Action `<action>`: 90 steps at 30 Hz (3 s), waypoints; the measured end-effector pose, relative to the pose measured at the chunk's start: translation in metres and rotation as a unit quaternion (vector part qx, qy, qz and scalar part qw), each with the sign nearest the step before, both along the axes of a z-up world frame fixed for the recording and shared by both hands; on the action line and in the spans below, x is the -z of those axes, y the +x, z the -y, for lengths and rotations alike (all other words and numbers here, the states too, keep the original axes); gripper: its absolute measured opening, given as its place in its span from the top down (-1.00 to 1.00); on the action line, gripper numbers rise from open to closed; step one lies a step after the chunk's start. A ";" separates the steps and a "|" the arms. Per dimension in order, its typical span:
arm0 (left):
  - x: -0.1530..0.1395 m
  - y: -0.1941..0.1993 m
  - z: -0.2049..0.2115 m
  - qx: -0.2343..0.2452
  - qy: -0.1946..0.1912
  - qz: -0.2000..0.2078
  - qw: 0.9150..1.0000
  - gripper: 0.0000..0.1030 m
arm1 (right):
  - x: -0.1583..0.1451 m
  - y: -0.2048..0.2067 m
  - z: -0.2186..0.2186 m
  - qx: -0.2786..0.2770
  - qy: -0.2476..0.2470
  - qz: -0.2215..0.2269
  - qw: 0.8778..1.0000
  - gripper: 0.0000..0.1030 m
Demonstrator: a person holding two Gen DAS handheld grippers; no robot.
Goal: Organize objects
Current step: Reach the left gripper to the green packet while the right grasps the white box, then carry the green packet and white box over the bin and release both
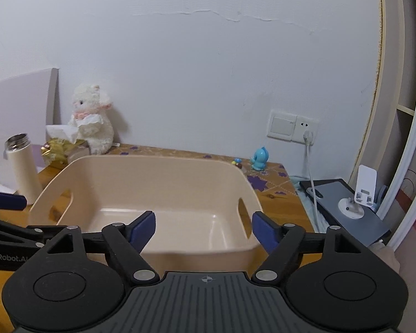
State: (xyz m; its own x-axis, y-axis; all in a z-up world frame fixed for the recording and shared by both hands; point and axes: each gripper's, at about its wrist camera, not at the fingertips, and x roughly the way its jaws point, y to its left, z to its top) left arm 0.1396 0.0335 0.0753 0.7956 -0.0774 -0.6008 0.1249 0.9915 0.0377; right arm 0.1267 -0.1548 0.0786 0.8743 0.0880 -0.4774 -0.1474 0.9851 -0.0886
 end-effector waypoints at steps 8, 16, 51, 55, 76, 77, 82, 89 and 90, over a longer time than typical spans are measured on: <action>0.027 -0.025 -0.013 0.021 0.013 -0.041 0.999 -0.65 | 0.025 -0.041 0.000 -0.025 0.002 -0.038 0.999 -0.72; 0.069 -0.031 -0.031 0.024 0.012 -0.093 0.995 -0.65 | 0.076 -0.055 -0.006 -0.045 0.002 -0.110 0.993 -0.72; 0.104 -0.024 -0.029 0.085 0.029 -0.045 0.995 -0.65 | 0.115 -0.059 -0.052 -0.123 0.017 -0.166 0.978 -0.04; 0.099 -0.021 -0.018 0.117 0.017 -0.025 0.993 -0.65 | 0.113 -0.056 -0.045 -0.115 0.023 -0.166 0.979 0.21; 0.092 -0.018 -0.015 0.150 -0.012 -0.033 0.988 0.41 | 0.106 -0.060 -0.049 -0.150 0.014 -0.159 0.976 0.44; 0.090 -0.021 -0.015 0.148 -0.014 -0.032 0.988 0.41 | 0.105 -0.061 -0.051 -0.151 0.014 -0.156 0.976 0.44; 0.077 -0.033 -0.020 0.136 -0.015 -0.021 0.990 0.41 | 0.094 -0.069 -0.050 -0.150 0.013 -0.142 0.978 0.44; 0.041 -0.051 -0.029 0.118 -0.024 0.014 0.993 0.41 | 0.065 -0.079 -0.036 -0.139 0.023 -0.105 0.984 0.44; 0.035 -0.053 -0.029 0.117 -0.027 0.018 0.993 0.41 | 0.059 -0.080 -0.033 -0.136 0.026 -0.098 0.986 0.44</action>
